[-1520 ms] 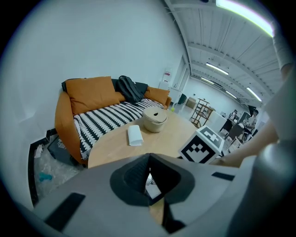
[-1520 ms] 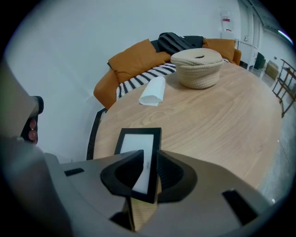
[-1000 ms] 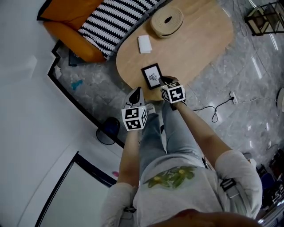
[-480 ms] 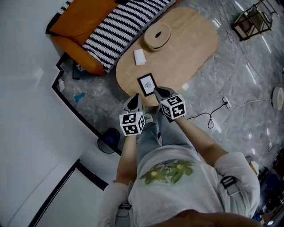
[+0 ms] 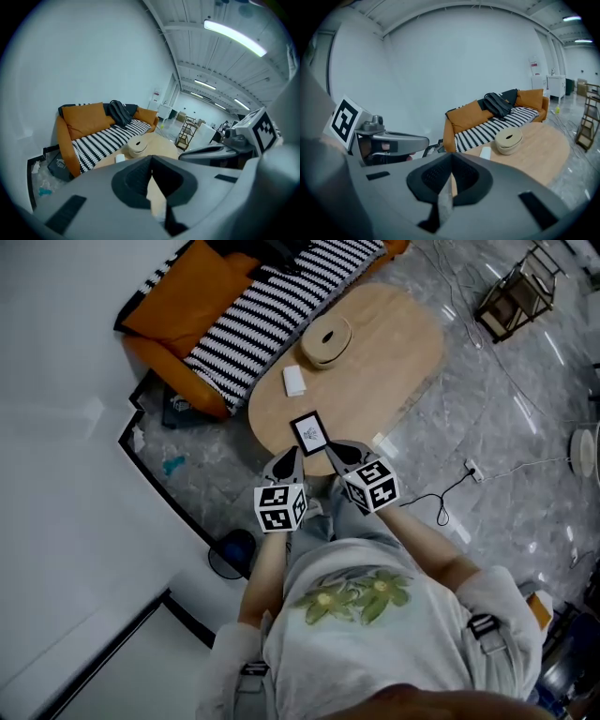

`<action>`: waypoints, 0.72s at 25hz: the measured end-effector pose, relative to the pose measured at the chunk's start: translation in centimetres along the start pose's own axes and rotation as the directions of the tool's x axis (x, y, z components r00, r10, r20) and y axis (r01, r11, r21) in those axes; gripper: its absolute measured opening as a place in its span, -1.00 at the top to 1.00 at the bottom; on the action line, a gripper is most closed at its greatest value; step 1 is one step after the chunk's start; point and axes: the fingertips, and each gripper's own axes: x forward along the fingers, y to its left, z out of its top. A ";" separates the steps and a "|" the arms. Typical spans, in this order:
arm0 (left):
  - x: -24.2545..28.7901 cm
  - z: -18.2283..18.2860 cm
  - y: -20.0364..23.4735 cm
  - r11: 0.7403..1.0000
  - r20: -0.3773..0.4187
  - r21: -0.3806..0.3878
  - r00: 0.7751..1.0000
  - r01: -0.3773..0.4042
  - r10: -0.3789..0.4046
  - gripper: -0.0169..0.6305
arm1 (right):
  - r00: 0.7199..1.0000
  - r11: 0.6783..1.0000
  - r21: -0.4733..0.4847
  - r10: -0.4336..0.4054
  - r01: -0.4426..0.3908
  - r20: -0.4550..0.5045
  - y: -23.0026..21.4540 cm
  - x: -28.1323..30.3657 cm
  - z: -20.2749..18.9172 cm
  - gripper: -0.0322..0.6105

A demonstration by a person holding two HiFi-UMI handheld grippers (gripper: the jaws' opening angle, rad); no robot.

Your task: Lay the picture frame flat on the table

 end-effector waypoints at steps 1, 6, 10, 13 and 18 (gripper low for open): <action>-0.4 0.1 -0.4 1.000 0.004 0.001 1.000 0.008 -0.008 0.90 | 1.000 1.000 -0.006 -0.002 0.002 0.005 0.4 -0.5 0.1 0.88; -2.1 0.0 -1.5 0.999 0.015 0.016 0.999 0.038 -0.038 0.90 | 0.999 0.999 -0.022 -0.028 0.029 0.036 1.3 -2.4 0.3 0.88; -3.5 -0.1 -1.9 0.999 0.025 0.021 0.999 0.042 -0.042 0.90 | 0.997 0.998 -0.010 -0.054 0.054 0.048 1.8 -3.5 0.0 0.88; -4.2 -0.1 -2.3 0.999 0.030 0.023 0.998 0.047 -0.048 0.90 | 0.997 0.998 -0.005 -0.065 0.066 0.049 2.0 -3.9 -0.2 0.88; -5.2 -0.4 -2.7 0.998 0.029 0.030 0.998 0.059 -0.060 0.90 | 0.995 0.997 -0.004 -0.079 0.079 0.058 2.8 -4.2 -0.2 0.88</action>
